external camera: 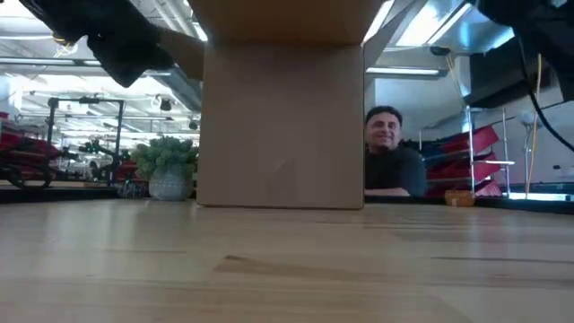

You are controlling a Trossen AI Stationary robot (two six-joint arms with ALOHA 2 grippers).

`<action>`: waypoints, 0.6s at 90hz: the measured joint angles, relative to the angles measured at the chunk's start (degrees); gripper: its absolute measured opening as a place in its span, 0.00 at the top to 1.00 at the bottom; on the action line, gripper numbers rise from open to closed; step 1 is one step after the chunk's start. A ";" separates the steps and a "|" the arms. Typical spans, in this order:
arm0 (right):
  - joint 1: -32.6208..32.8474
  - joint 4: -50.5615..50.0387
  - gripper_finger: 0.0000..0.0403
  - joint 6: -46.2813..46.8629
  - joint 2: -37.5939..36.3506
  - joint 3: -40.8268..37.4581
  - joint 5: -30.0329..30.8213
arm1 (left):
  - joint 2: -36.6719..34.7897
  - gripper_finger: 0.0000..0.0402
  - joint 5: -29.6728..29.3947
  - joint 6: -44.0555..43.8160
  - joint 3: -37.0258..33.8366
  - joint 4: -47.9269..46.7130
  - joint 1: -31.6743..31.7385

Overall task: Wrap mug
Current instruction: Put the yellow mug into the cardboard box

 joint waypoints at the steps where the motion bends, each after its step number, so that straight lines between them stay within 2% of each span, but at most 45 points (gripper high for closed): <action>1: 0.01 -0.17 0.98 -0.03 0.20 0.01 0.01 | 0.00 0.69 -0.01 -0.03 0.00 0.03 -0.01; 11: 0.07 -1.30 0.98 0.16 1.61 0.18 -0.96 | 0.00 0.69 0.00 -0.15 0.00 -0.10 -0.02; 18: 0.06 -1.07 0.93 0.34 2.46 0.22 -1.37 | 0.00 0.69 0.00 -0.17 0.00 -0.16 -0.04; 37: 0.39 -0.97 0.73 0.92 2.95 0.24 -3.39 | 0.00 0.69 0.00 -0.44 0.00 -0.33 -0.04; 54: 0.11 0.35 0.52 0.91 0.45 -0.02 -5.45 | -0.01 0.69 -0.02 -0.53 0.00 -0.71 -0.01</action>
